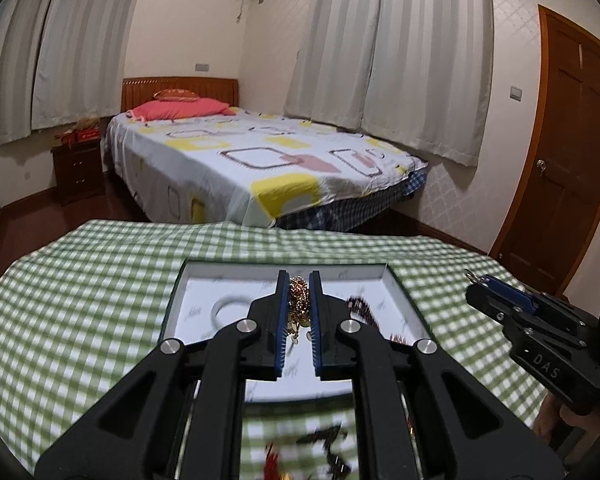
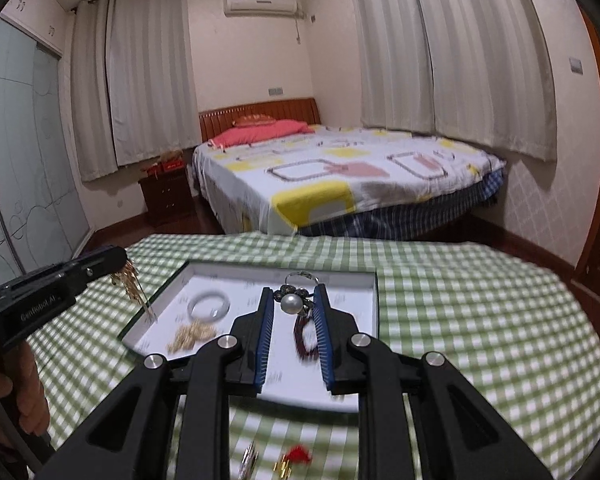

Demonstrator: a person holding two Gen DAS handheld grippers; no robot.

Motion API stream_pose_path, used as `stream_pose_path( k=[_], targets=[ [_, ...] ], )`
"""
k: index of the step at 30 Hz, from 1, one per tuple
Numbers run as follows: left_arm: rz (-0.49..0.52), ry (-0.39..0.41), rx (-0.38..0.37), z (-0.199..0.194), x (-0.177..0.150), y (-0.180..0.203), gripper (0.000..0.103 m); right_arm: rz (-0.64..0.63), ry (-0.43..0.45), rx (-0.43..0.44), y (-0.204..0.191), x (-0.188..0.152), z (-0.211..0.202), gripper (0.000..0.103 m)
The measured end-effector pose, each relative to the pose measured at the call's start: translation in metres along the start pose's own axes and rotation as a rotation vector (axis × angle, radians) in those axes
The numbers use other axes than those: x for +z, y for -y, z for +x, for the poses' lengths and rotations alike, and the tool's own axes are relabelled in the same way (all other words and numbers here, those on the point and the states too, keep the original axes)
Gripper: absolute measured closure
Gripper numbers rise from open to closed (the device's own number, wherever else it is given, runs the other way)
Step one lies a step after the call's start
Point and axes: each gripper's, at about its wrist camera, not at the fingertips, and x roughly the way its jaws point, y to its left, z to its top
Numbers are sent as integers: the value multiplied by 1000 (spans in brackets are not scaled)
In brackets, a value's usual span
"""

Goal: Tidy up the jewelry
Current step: 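Carry the gold chain and pearl ring into the green box and release both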

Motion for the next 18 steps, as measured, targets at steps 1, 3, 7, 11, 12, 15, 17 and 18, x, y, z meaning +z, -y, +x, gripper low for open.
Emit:
stream_pose_path(
  k=[1, 3, 7, 11, 12, 15, 17, 18],
  targets=[
    [0, 4, -2, 6, 3, 1, 93, -4, 8, 0, 1, 5, 5, 82],
    [-6, 11, -10, 20, 11, 2, 93, -16, 24, -1, 2, 11, 15, 82],
    [-1, 8, -15, 48, 22, 4, 93, -24, 30, -12, 10, 20, 38, 82],
    [4, -30, -13, 87, 30, 5, 93, -7, -9, -19, 23, 23, 70, 82],
    [-1, -50, -14, 98, 31, 4, 93, -3, -20, -21, 25, 23, 76, 82],
    [-12, -112, -14, 127, 30, 2, 93, 12, -61, -27, 32, 21, 97, 82],
    [-21, -153, -13, 142, 26, -1, 93, 23, -88, -29, 35, 20, 109, 82],
    [-25, -178, -10, 151, 24, -2, 93, 29, -112, -29, 38, 19, 117, 82]
  ],
)
